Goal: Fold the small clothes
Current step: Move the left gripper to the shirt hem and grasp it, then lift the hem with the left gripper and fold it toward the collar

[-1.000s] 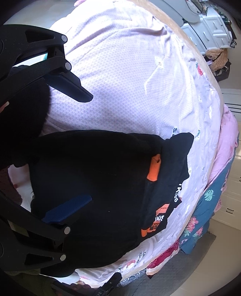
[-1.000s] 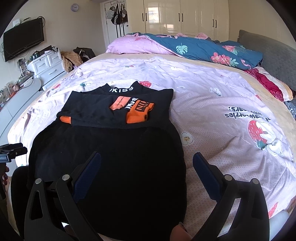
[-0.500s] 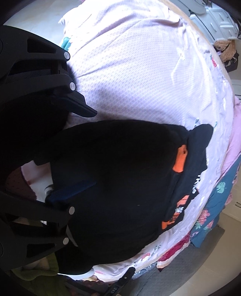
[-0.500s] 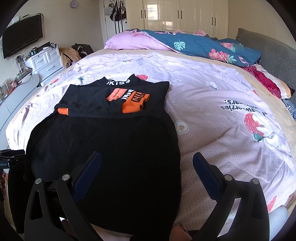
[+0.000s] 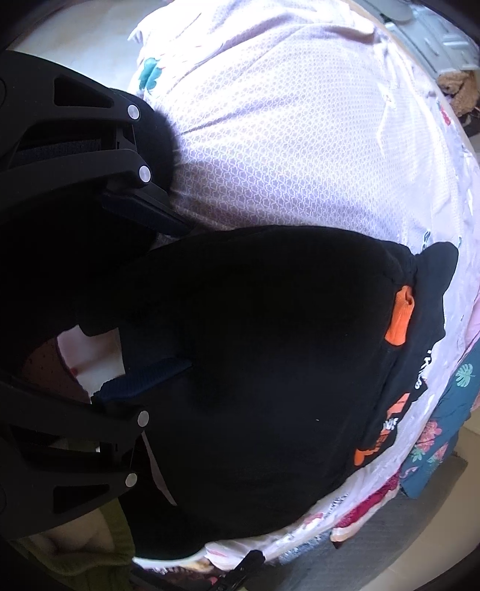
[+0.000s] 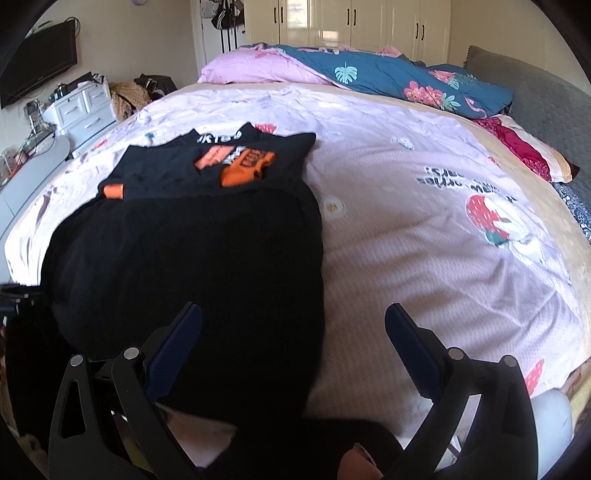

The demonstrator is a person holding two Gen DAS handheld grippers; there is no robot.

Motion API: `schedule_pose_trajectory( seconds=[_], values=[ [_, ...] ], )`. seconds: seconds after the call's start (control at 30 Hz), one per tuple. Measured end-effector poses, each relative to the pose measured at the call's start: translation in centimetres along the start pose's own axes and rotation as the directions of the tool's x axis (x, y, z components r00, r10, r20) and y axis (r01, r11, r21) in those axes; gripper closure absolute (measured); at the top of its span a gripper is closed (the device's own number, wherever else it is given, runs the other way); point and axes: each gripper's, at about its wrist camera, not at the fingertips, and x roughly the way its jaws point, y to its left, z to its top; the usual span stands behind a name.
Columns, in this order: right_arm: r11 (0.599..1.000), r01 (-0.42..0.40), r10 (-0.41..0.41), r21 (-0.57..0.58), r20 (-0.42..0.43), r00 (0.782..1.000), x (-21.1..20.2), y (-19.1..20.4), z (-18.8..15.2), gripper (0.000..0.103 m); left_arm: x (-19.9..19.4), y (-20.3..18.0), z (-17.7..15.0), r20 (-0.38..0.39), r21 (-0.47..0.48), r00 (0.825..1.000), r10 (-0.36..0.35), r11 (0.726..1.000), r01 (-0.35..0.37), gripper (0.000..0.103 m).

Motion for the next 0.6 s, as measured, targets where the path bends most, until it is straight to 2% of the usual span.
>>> schedule_pose_trajectory(
  seconds=[0.07, 0.1, 0.13, 0.17, 0.23, 0.33, 0.43, 0.5, 0.53, 0.57, 0.6],
  values=[
    [1.0, 0.004, -0.004, -0.012, -0.016, 1.0, -0.1, 0.0, -1.0, 0.004, 0.1, -0.1, 0.0, 0.008, 0.003, 1.0, 0.008, 1.0, -0.008, 0.047],
    [1.0, 0.003, -0.003, -0.016, -0.024, 1.0, -0.1, 0.0, -1.4, 0.004, 0.1, 0.0, 0.0, 0.014, -0.001, 1.0, 0.017, 1.0, -0.017, 0.058],
    [1.0, 0.001, -0.001, -0.018, -0.03, 1.0, -0.1, 0.0, -1.7, 0.004, 0.2, 0.1, 0.1, 0.018, -0.006, 1.0, 0.022, 1.0, -0.022, 0.065],
    [1.0, 0.001, -0.002, -0.02, -0.038, 0.999, 0.0, -0.1, -2.0, 0.004, 0.1, 0.3, 0.1, 0.023, -0.009, 0.999, 0.022, 1.0, -0.022, 0.067],
    [1.0, 0.003, -0.004, -0.021, -0.053, 0.999, 0.0, -0.2, -2.5, 0.004, 0.0, 0.5, 0.0, 0.032, -0.008, 0.999, 0.025, 1.0, -0.024, 0.082],
    [1.0, -0.011, 0.009, -0.027, -0.075, 0.997, 0.1, -0.2, -3.2, 0.004, -0.6, 1.0, -0.1, 0.058, -0.025, 0.998, 0.003, 1.0, -0.002, 0.096],
    [0.999, -0.033, 0.029, -0.042, -0.105, 0.994, 0.3, 0.0, -3.9, 0.006, -1.7, 1.7, 0.0, 0.091, -0.043, 0.995, -0.028, 0.999, 0.032, 0.1],
    [0.998, -0.037, 0.03, -0.058, -0.126, 0.992, 0.7, 0.3, -4.4, 0.011, -2.6, 1.8, 0.1, 0.118, -0.039, 0.992, -0.037, 0.998, 0.042, 0.1],
    [0.997, -0.041, 0.032, -0.061, -0.138, 0.99, 0.9, 0.3, -4.5, 0.025, -3.2, 1.7, 0.2, 0.134, -0.032, 0.99, -0.044, 0.998, 0.049, 0.1],
    [0.997, -0.05, 0.041, -0.061, -0.153, 0.987, 1.2, 0.3, -4.7, 0.033, -3.7, 1.6, 0.2, 0.148, -0.027, 0.988, -0.054, 0.998, 0.058, 0.1],
    [0.997, -0.058, 0.048, -0.056, -0.165, 0.985, 1.4, 0.3, -4.8, 0.035, -4.2, 1.5, 0.3, 0.163, -0.02, 0.985, -0.062, 0.998, 0.066, 0.1]
  ],
)
